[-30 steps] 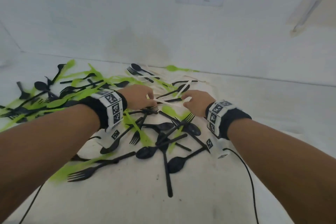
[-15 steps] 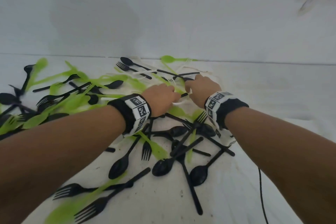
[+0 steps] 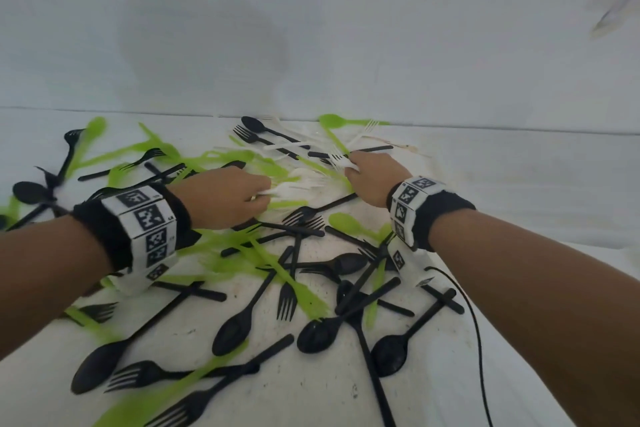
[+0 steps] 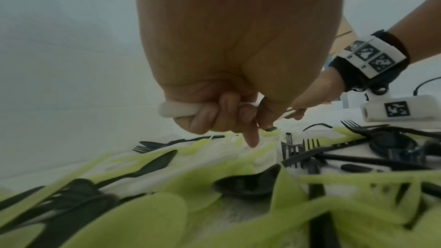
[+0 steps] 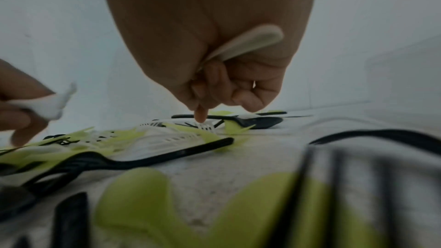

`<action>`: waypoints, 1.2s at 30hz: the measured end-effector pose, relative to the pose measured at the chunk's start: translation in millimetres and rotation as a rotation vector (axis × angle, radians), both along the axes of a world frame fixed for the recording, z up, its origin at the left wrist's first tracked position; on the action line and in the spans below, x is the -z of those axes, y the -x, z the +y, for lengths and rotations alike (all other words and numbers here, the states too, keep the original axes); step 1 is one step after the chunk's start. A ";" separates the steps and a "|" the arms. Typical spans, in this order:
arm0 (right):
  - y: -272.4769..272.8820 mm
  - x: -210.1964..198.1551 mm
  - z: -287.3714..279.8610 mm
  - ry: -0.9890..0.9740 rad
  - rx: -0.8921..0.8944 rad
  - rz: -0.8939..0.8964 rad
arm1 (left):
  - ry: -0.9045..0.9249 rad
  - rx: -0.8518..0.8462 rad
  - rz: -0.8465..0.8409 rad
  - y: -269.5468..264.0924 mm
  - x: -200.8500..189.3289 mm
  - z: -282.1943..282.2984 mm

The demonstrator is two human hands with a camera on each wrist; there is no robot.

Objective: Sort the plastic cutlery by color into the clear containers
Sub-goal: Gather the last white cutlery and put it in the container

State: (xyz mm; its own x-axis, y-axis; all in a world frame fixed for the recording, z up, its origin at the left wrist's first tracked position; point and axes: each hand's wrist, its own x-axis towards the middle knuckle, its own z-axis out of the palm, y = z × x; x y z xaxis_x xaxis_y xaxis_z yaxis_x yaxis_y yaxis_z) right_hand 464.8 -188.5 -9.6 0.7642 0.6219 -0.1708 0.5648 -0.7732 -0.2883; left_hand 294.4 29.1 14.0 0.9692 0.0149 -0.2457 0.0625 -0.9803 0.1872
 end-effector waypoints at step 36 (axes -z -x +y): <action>45.0 0.4 32.3 0.189 -0.205 -0.140 | 0.142 -0.110 -0.108 -11.1 34.9 70.4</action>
State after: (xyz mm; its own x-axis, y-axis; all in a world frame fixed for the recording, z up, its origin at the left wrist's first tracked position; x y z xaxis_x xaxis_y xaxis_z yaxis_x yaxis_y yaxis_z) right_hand 419.8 -156.2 -10.0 0.6505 0.7327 -0.1999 0.7386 -0.6716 -0.0584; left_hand 305.5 99.5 -20.9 0.9846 0.0942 -0.1473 0.1393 -0.9320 0.3345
